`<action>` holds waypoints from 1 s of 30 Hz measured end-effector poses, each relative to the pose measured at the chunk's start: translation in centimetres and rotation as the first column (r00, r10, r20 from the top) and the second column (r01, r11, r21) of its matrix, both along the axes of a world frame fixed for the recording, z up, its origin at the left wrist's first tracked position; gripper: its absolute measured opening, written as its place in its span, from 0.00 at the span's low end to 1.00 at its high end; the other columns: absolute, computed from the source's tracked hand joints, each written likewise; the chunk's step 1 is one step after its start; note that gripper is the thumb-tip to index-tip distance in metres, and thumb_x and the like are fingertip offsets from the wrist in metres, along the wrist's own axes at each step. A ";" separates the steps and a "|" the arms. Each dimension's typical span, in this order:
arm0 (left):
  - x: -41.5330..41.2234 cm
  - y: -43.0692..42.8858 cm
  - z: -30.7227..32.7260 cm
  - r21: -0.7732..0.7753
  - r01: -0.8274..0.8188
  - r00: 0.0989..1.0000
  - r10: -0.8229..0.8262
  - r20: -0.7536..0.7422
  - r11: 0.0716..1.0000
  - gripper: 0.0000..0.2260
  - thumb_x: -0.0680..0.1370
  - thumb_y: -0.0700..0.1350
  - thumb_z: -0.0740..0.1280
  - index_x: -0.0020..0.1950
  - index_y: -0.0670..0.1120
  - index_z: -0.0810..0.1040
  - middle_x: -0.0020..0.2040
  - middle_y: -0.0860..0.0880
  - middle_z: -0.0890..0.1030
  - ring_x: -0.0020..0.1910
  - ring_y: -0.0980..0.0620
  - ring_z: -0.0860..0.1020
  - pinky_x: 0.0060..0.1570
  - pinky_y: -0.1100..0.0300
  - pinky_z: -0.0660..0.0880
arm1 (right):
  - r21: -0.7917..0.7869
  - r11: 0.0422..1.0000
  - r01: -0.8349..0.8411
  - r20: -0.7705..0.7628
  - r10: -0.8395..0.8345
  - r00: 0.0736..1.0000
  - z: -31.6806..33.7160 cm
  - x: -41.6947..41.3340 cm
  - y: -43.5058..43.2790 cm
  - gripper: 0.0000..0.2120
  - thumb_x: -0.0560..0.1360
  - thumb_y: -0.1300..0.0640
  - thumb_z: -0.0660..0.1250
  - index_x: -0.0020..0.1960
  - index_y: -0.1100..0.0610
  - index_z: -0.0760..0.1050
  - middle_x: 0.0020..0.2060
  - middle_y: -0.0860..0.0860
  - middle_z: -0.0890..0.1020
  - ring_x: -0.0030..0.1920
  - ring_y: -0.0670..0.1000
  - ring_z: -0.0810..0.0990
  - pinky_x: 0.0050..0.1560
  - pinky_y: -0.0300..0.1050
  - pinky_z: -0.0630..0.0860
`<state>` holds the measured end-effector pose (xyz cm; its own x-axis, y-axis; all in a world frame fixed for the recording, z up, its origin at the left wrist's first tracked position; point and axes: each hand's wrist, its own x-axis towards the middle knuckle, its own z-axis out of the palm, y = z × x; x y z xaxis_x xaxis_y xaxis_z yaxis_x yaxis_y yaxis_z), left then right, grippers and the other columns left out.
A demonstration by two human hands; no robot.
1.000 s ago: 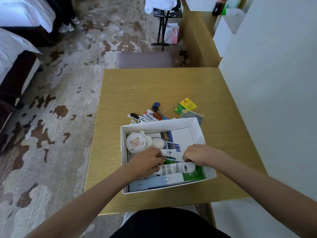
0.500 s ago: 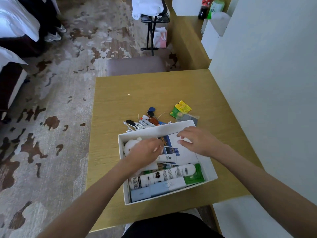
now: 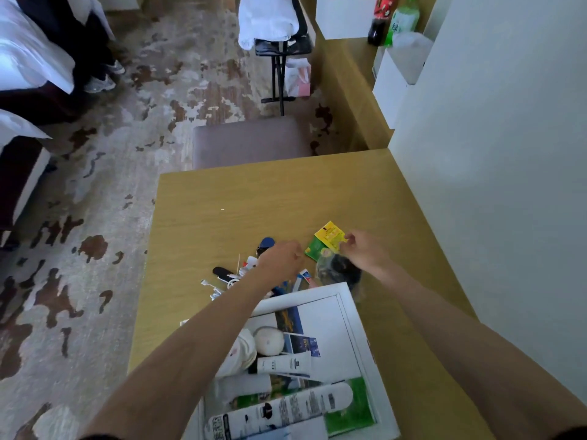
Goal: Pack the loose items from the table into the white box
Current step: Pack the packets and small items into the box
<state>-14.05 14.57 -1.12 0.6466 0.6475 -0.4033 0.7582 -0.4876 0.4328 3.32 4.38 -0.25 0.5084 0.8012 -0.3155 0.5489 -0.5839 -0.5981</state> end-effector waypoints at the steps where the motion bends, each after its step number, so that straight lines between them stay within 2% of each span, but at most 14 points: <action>1: 0.7 0.6 -0.8 -0.033 -0.016 1.000 0.015 -0.025 0.999 0.12 0.77 0.43 0.59 0.57 0.43 0.74 0.53 0.44 0.79 0.51 0.43 0.79 0.50 0.49 0.78 | -0.010 1.000 0.001 0.010 -0.001 1.000 -0.8 0.5 1.0 0.12 0.77 0.57 0.65 0.55 0.64 0.77 0.50 0.60 0.82 0.52 0.61 0.79 0.51 0.51 0.73; 4: 2.5 1.6 -2.8 -0.045 -0.059 0.997 0.056 -0.059 0.997 0.12 0.78 0.45 0.59 0.58 0.42 0.73 0.57 0.42 0.77 0.55 0.41 0.77 0.53 0.47 0.76 | -0.059 0.997 -0.047 0.107 0.053 0.993 -3.2 1.8 3.6 0.14 0.75 0.51 0.67 0.53 0.62 0.78 0.51 0.61 0.82 0.55 0.61 0.78 0.53 0.51 0.73; 7: 4.0 1.9 -4.4 -0.019 -0.086 0.993 0.084 -0.081 0.996 0.16 0.78 0.52 0.59 0.60 0.43 0.71 0.59 0.42 0.75 0.56 0.40 0.76 0.53 0.46 0.75 | -0.142 0.985 -0.097 0.205 0.126 0.971 -5.3 2.7 5.7 0.23 0.73 0.47 0.69 0.62 0.59 0.73 0.59 0.60 0.78 0.62 0.61 0.73 0.60 0.51 0.68; 9: 4.8 2.2 -5.2 0.008 -0.105 0.992 0.105 -0.070 0.994 0.16 0.78 0.53 0.61 0.61 0.44 0.71 0.60 0.43 0.75 0.56 0.40 0.76 0.52 0.47 0.75 | -0.187 0.975 -0.120 0.209 0.159 0.965 -6.4 3.0 6.7 0.25 0.71 0.47 0.71 0.63 0.59 0.71 0.62 0.60 0.76 0.64 0.61 0.71 0.62 0.51 0.67; 11: 5.5 2.4 -5.9 -0.040 -0.150 0.988 0.148 -0.040 0.988 0.15 0.76 0.51 0.64 0.59 0.46 0.71 0.58 0.44 0.77 0.54 0.42 0.77 0.50 0.49 0.76 | -0.193 0.975 -0.114 0.185 0.150 0.971 -7.3 3.5 7.0 0.26 0.69 0.50 0.74 0.62 0.59 0.72 0.61 0.60 0.76 0.64 0.61 0.72 0.63 0.52 0.68; 14: 6.2 2.4 -6.8 -0.181 -0.226 0.974 0.224 -0.029 0.957 0.13 0.75 0.50 0.68 0.56 0.47 0.73 0.54 0.44 0.79 0.50 0.45 0.77 0.48 0.51 0.76 | -0.089 0.995 -0.039 -0.024 0.037 0.999 -8.0 4.1 6.5 0.16 0.68 0.58 0.75 0.54 0.61 0.78 0.52 0.59 0.81 0.57 0.60 0.78 0.57 0.54 0.74; 16: 6.2 2.4 -7.2 -0.206 -0.236 0.971 0.236 -0.027 0.950 0.13 0.76 0.50 0.67 0.57 0.45 0.74 0.53 0.43 0.79 0.50 0.43 0.77 0.47 0.52 0.75 | 0.023 0.998 0.058 -0.172 -0.053 0.984 -7.9 4.6 5.8 0.08 0.71 0.63 0.72 0.49 0.61 0.78 0.46 0.57 0.82 0.51 0.58 0.81 0.51 0.50 0.76; 19: 5.4 2.8 -6.5 -0.237 -0.312 0.938 0.337 0.074 0.920 0.12 0.77 0.50 0.66 0.56 0.43 0.77 0.50 0.43 0.80 0.48 0.45 0.78 0.42 0.57 0.71 | 0.171 0.968 0.184 -0.254 -0.137 0.957 -6.3 5.4 5.0 0.04 0.76 0.62 0.68 0.50 0.59 0.76 0.45 0.54 0.80 0.48 0.55 0.79 0.47 0.44 0.73; 21: 4.3 3.1 -5.1 -0.313 -0.401 0.862 0.471 0.190 0.861 0.08 0.77 0.48 0.66 0.51 0.45 0.78 0.46 0.46 0.80 0.44 0.50 0.76 0.39 0.60 0.70 | 0.285 0.920 0.268 -0.318 -0.173 0.932 -4.4 5.4 4.2 0.03 0.76 0.61 0.68 0.49 0.59 0.75 0.41 0.50 0.80 0.42 0.49 0.78 0.41 0.33 0.74; 23: 3.1 3.1 -3.0 -0.433 -0.455 0.748 0.598 0.289 0.778 0.03 0.78 0.45 0.65 0.46 0.47 0.77 0.40 0.50 0.78 0.39 0.52 0.76 0.33 0.62 0.71 | 0.363 0.850 0.381 -0.452 -0.197 0.870 -2.0 4.8 2.8 0.03 0.75 0.61 0.69 0.47 0.57 0.76 0.40 0.48 0.82 0.40 0.46 0.81 0.38 0.31 0.75; 26: 1.0 2.2 0.9 -0.559 -0.413 0.639 0.666 0.385 0.719 0.04 0.78 0.42 0.65 0.45 0.49 0.76 0.40 0.50 0.79 0.36 0.55 0.77 0.27 0.68 0.71 | 0.362 0.825 0.434 -0.619 -0.136 0.774 1.4 2.9 0.5 0.06 0.74 0.62 0.70 0.51 0.57 0.78 0.45 0.51 0.85 0.45 0.47 0.84 0.42 0.37 0.80; 28: -0.4 0.7 3.6 -0.596 -0.344 0.602 0.658 0.453 0.726 0.02 0.77 0.40 0.66 0.47 0.46 0.77 0.39 0.49 0.81 0.35 0.56 0.78 0.29 0.68 0.72 | 0.370 0.845 0.387 -0.659 -0.055 0.750 3.5 1.2 -1.0 0.09 0.74 0.62 0.69 0.55 0.58 0.77 0.48 0.52 0.85 0.48 0.49 0.84 0.45 0.43 0.81; 30: -1.9 -1.5 5.6 -0.618 -0.271 0.562 0.643 0.520 0.738 0.02 0.77 0.39 0.67 0.48 0.44 0.77 0.36 0.50 0.82 0.34 0.56 0.79 0.32 0.64 0.75 | 0.412 0.841 0.350 -0.664 0.013 0.748 5.3 -0.6 -2.5 0.09 0.75 0.63 0.69 0.54 0.56 0.78 0.46 0.51 0.85 0.47 0.49 0.85 0.42 0.41 0.80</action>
<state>-15.92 13.05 4.48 0.5032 0.8099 -0.3015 0.2204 0.2171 0.9509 2.69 1.88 5.02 0.4833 0.8512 -0.2047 -0.1312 -0.1607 -0.9782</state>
